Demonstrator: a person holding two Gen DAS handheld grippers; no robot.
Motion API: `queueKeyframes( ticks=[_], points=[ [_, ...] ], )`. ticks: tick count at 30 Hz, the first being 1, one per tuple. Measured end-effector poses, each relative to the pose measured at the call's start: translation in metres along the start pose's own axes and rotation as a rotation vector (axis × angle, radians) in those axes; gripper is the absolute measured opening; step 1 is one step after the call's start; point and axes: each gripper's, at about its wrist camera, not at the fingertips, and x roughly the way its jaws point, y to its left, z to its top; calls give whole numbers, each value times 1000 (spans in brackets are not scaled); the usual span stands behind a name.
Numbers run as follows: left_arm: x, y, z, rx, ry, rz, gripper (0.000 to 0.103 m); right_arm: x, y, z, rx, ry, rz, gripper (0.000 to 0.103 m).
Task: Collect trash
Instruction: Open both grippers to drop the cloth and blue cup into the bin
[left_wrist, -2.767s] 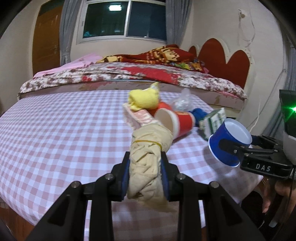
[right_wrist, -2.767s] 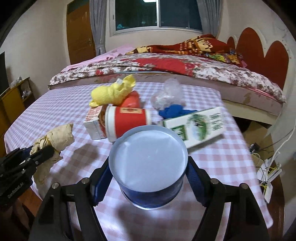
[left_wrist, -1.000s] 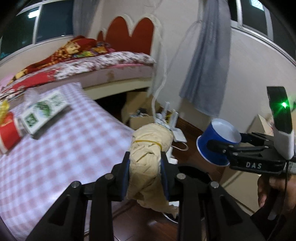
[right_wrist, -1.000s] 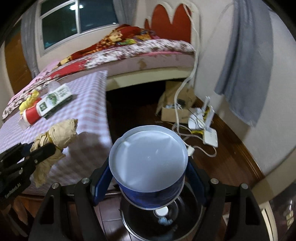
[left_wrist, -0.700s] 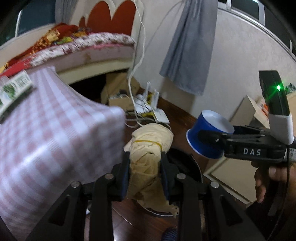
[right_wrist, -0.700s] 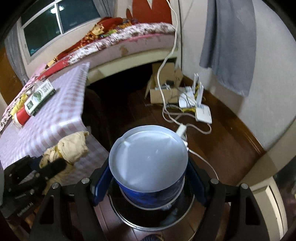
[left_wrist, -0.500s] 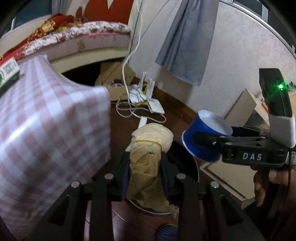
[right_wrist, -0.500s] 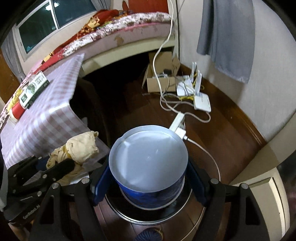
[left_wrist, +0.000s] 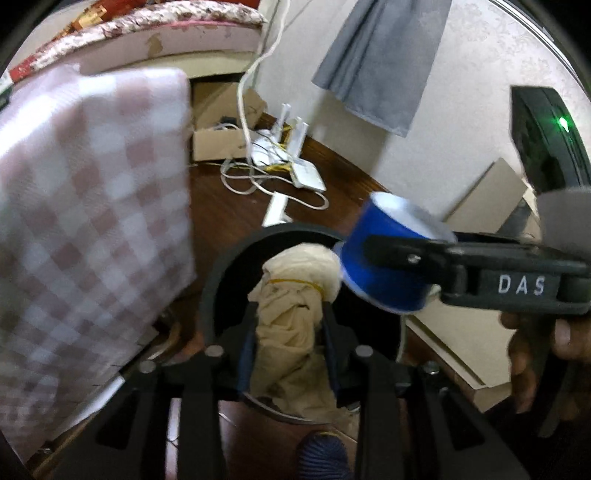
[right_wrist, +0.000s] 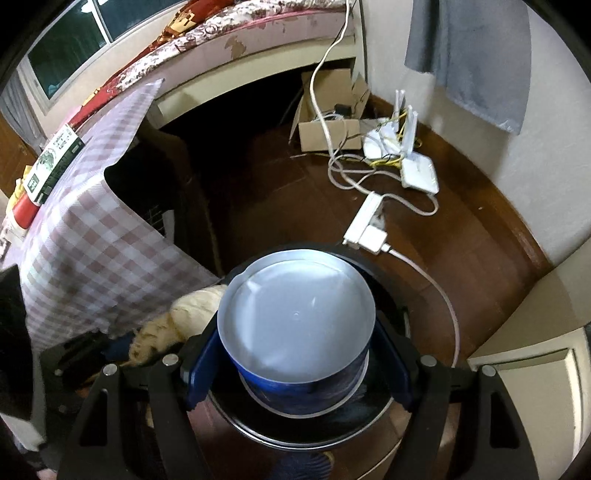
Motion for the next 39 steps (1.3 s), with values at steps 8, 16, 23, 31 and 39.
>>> queueKeyframes(
  ticks=[8, 16, 23, 31, 39],
  points=[
    [14, 10, -7, -46, 33, 94, 96, 3, -31, 4, 182, 10, -29, 96],
    [0, 23, -4, -49, -17, 169, 98, 1, -27, 7, 141, 9, -114, 102],
    [-13, 19, -2, -30, -49, 192, 99, -4, -24, 7, 120, 0, -146, 102],
    [-32, 21, 0, -23, -84, 223, 99, -6, -18, 2, 89, 19, -189, 102],
    [-57, 29, 0, -28, -122, 256, 99, -12, -5, -1, 38, 12, -221, 102]
  ],
)
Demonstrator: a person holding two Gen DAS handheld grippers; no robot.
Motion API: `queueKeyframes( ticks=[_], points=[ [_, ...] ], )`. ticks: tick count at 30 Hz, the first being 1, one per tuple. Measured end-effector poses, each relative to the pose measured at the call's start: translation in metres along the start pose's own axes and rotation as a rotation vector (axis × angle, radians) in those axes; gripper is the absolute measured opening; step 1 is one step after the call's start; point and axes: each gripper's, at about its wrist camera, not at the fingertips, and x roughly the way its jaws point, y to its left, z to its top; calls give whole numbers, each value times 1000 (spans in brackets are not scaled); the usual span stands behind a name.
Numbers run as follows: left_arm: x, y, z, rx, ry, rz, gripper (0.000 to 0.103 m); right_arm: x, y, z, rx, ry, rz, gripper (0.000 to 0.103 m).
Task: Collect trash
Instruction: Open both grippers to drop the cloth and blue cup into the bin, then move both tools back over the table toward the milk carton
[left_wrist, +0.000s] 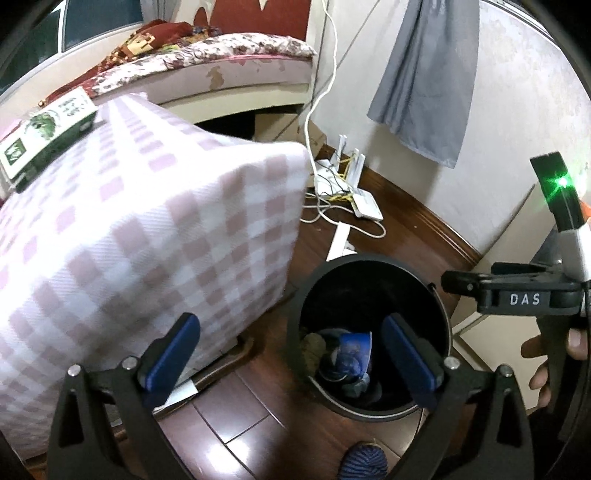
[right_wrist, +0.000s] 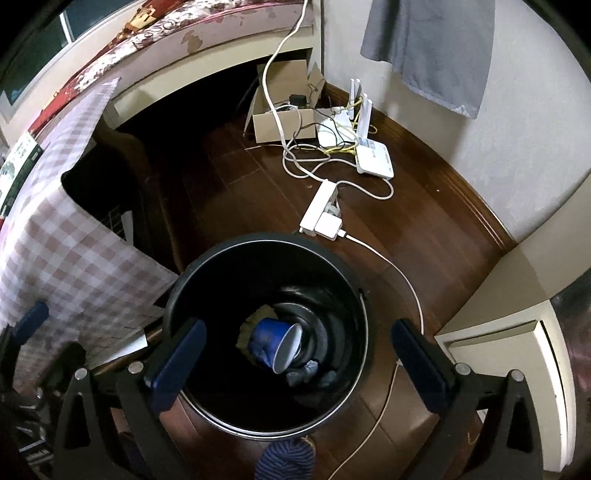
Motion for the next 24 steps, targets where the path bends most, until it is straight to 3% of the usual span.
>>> queueKeyframes(
  ticks=[11, 24],
  points=[
    [-50, 42, 11, -50, -125, 84, 99, -40, 48, 21, -60, -153, 39, 102],
    [-113, 143, 16, -172, -269, 254, 99, -80, 170, 47, -219, -319, 148, 102]
  ],
)
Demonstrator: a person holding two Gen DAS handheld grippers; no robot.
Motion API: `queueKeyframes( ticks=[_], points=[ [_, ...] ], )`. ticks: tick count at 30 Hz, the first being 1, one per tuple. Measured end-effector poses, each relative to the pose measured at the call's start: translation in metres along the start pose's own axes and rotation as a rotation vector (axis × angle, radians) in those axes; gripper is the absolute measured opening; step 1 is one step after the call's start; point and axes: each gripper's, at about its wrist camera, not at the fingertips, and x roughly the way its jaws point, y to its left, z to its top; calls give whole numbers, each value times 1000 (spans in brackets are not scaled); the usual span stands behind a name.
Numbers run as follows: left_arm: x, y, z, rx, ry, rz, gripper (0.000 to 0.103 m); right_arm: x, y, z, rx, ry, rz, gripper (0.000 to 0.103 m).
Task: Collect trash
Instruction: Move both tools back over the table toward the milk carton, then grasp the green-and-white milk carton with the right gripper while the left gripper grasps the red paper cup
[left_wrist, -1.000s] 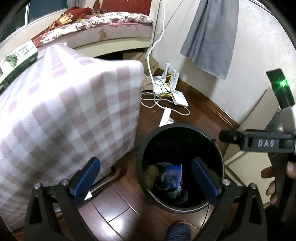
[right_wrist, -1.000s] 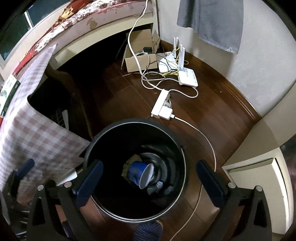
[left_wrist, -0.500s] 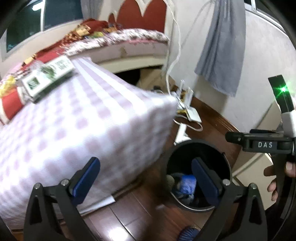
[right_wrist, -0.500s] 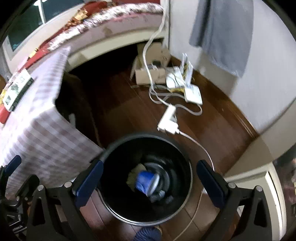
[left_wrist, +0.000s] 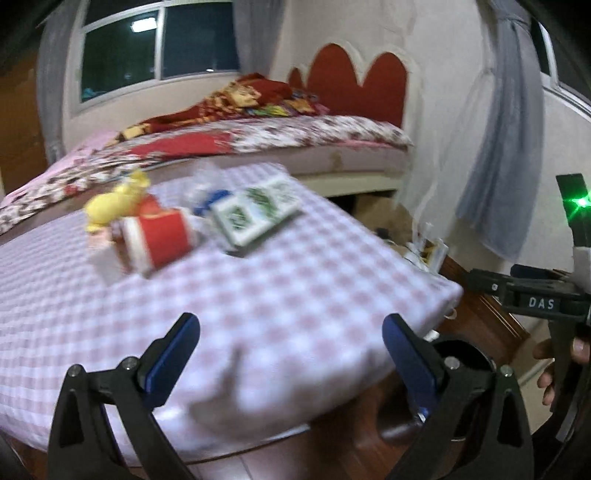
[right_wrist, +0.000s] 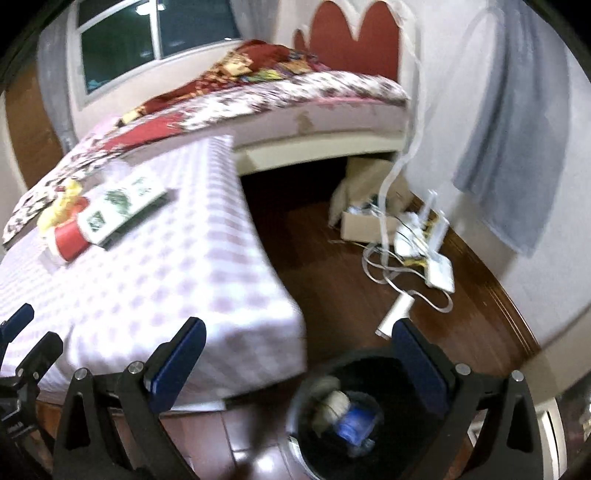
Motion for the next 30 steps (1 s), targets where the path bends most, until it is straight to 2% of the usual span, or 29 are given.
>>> queueKeyframes(
  ticks=[8, 13, 17, 22, 30],
  points=[
    [-4, 89, 3, -108, -17, 131, 99, 13, 77, 22, -71, -24, 96, 102],
    [3, 128, 3, -168, -11, 179, 98, 24, 120, 29, -119, -26, 141, 102],
    [12, 148, 3, -193, 10, 203, 92, 32, 152, 39, -160, -37, 153, 102],
    [22, 164, 4, -220, 16, 210, 92, 52, 184, 54, -166, -34, 141, 102],
    [35, 184, 6, -246, 28, 202, 92, 92, 225, 63, -202, 19, 106, 102]
  ],
)
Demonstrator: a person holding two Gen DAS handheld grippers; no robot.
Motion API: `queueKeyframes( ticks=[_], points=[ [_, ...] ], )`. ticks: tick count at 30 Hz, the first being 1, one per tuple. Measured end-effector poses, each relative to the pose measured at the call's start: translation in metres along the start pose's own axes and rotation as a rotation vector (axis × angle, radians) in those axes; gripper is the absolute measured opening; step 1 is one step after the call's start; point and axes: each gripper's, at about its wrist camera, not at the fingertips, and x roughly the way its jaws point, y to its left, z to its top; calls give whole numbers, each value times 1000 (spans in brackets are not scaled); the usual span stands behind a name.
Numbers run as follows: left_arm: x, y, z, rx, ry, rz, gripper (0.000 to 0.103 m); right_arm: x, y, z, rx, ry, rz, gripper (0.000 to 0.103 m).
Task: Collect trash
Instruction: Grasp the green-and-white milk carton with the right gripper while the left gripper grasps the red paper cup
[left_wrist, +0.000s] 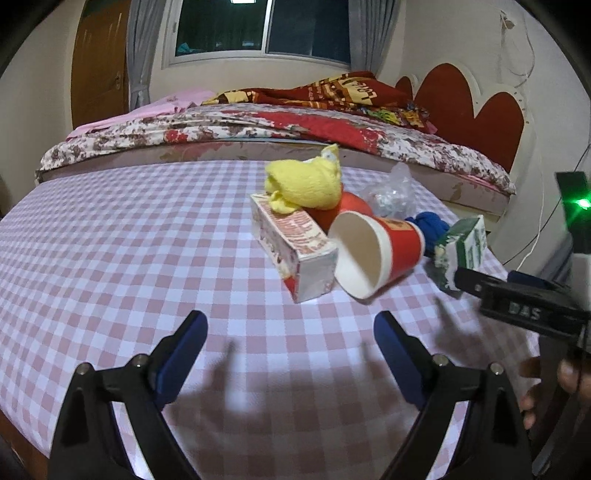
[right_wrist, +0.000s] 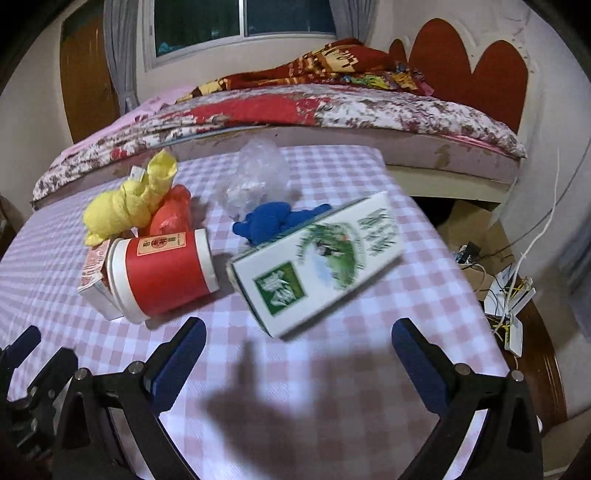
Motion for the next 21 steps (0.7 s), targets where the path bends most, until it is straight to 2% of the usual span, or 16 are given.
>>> queueKeyframes(
  ticks=[5, 11, 21],
  points=[
    [3, 12, 3, -10, 0, -11, 92, 25, 5, 14, -23, 29, -77, 102],
    [10, 17, 9, -19, 1, -18, 92, 45, 9, 19, -66, 50, -97, 102],
    [17, -7, 13, -2, -7, -71, 92, 24, -24, 7, -57, 23, -100, 102]
  ],
)
